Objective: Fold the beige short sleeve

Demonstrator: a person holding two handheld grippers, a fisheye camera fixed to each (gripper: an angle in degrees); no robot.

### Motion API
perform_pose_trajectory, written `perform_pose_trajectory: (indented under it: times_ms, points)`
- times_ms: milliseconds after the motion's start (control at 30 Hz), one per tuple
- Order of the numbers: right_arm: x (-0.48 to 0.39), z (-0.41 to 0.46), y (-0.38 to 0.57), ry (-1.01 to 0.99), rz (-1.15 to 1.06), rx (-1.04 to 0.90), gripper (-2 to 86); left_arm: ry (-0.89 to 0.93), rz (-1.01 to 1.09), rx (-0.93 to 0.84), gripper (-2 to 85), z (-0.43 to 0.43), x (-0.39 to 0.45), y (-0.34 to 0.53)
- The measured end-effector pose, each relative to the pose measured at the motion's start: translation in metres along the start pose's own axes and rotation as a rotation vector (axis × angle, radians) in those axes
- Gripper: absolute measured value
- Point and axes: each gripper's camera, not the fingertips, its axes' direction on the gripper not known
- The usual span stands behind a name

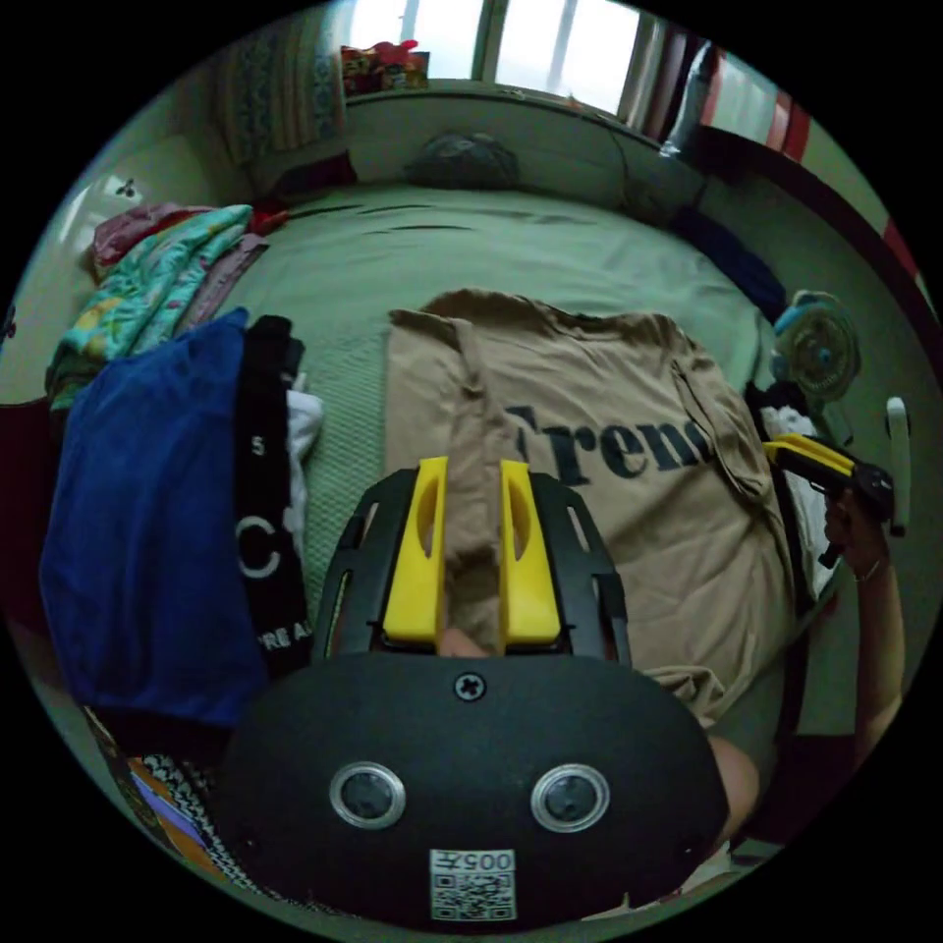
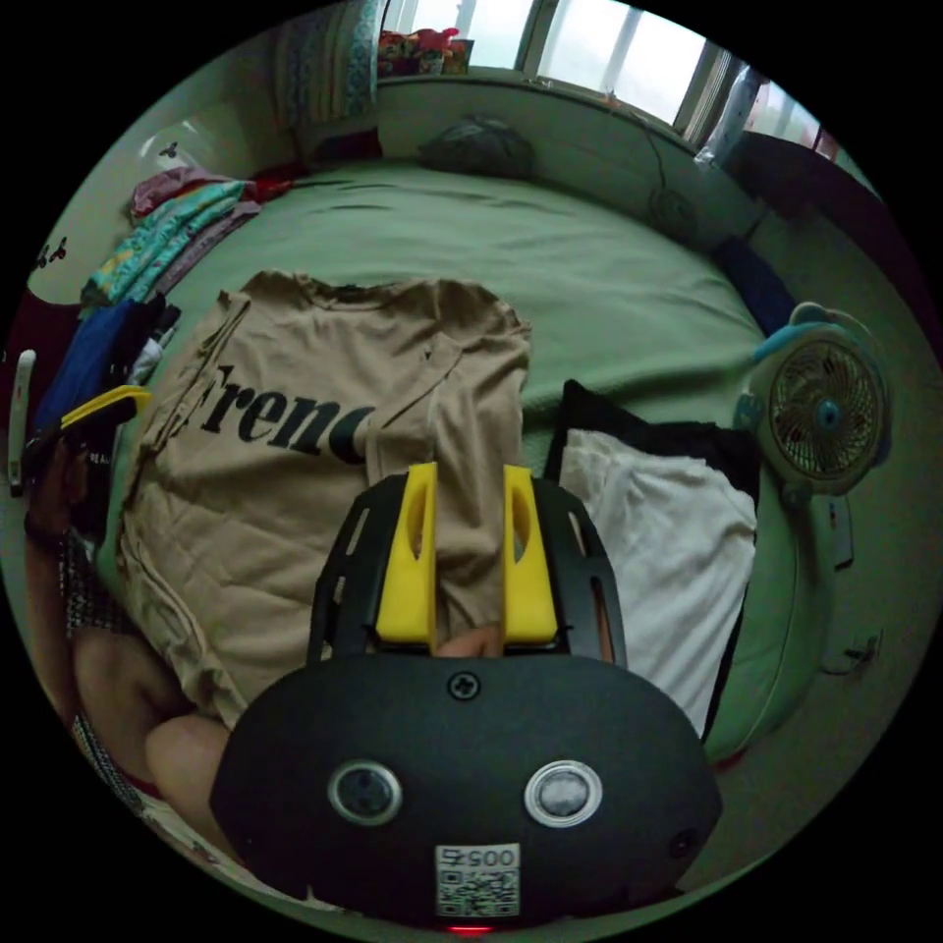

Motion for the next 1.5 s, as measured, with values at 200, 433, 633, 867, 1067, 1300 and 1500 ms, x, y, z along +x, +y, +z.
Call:
perform_pose_trajectory:
  times_ms: [200, 433, 633, 867, 1067, 1300, 1500]
  points:
    - [0.024, 0.041, -0.048, -0.035, 0.142, -0.049, 11.7, 0.086, -0.039, -0.058, 7.4, 0.043, -0.042, -0.044]
    - [0.008, 0.074, -0.036, 0.000, 0.147, -0.048, 9.3, 0.041, 0.047, -0.113, 7.2, 0.048, -0.048, -0.050]
    - [-0.015, 0.045, -0.022, 0.132, 0.141, 0.094, -1.1, -0.029, 0.089, -0.072, 3.4, 0.027, -0.046, -0.042]
    - [-0.027, 0.006, -0.060, 0.222, 0.117, 0.171, -1.5, -0.165, 0.103, 0.036, 2.0, -0.014, -0.046, -0.063]
    - [-0.030, 0.018, -0.089, 0.212, 0.190, 0.137, -0.8, -0.151, 0.055, 0.002, 1.9, -0.011, -0.056, -0.083]
    - [-0.029, 0.036, -0.029, 0.163, 0.177, 0.007, 8.2, -0.095, 0.051, -0.062, 3.3, -0.018, -0.068, -0.022]
    - [-0.064, -0.035, 0.089, 0.200, -0.057, -0.010, 10.5, -0.080, 0.228, -0.024, 4.7, -0.095, -0.042, 0.093]
